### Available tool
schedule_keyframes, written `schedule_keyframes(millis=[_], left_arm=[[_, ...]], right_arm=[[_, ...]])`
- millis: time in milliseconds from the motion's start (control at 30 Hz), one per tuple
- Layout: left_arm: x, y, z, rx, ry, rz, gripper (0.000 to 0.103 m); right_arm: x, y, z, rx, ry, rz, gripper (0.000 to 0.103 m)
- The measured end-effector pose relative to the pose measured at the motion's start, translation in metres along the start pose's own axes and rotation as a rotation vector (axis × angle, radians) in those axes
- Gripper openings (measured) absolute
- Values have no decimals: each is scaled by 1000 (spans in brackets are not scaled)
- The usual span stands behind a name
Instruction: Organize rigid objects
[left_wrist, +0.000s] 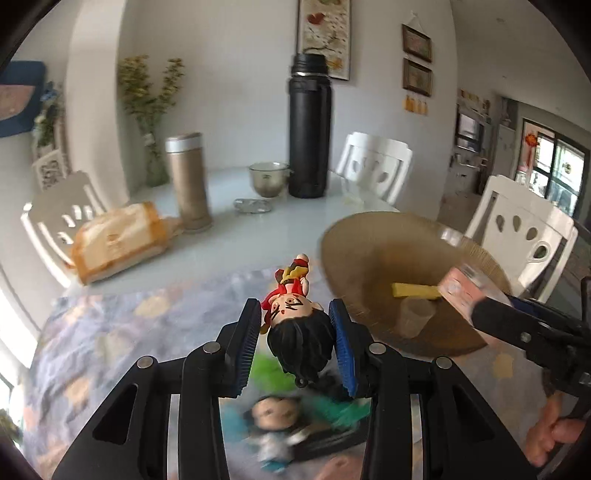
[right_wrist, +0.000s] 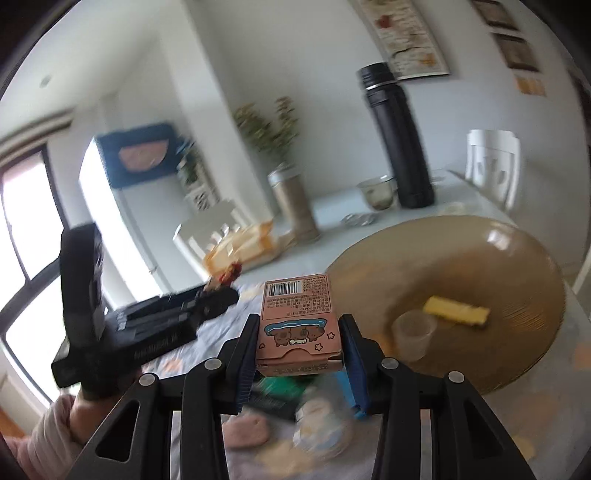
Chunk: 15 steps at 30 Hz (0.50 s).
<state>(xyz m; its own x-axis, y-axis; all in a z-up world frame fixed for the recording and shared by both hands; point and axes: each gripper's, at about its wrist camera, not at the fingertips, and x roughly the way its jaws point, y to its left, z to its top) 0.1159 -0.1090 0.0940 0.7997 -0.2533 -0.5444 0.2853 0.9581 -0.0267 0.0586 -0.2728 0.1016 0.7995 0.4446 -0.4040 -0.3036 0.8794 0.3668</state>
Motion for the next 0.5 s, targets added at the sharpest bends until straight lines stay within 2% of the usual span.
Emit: schedule_keyframes(millis=[167,300,333,367,400,433,467,500], left_arm=[[23,-30,12,44,12,-44,35],[40,-42,14,22,58,-87,37],[43,-42,14,19,71,-90,49],[49,-45,13,18,94,-93,68],[52,-46,12,18,109,-86,78],[53,-47,10,21,117,-70,88],[53,-48,8,29,113,-46,88],[51,-48,7,44,106,-21,88]], right_arm=[[3,-43,2,147,-12,-18,42],[-1,-58,5,189,-19,-41,42],[-2,-62,5,204,-21,-34,44],[-2,-64,5,217,-22,-24,47],[-4,-63,6,221,-35,-15,62],[-6,-62,7,225,-47,-21,95],[-6,-62,7,230,-54,-27,103],[-8,-62,7,236,-63,-14,103]])
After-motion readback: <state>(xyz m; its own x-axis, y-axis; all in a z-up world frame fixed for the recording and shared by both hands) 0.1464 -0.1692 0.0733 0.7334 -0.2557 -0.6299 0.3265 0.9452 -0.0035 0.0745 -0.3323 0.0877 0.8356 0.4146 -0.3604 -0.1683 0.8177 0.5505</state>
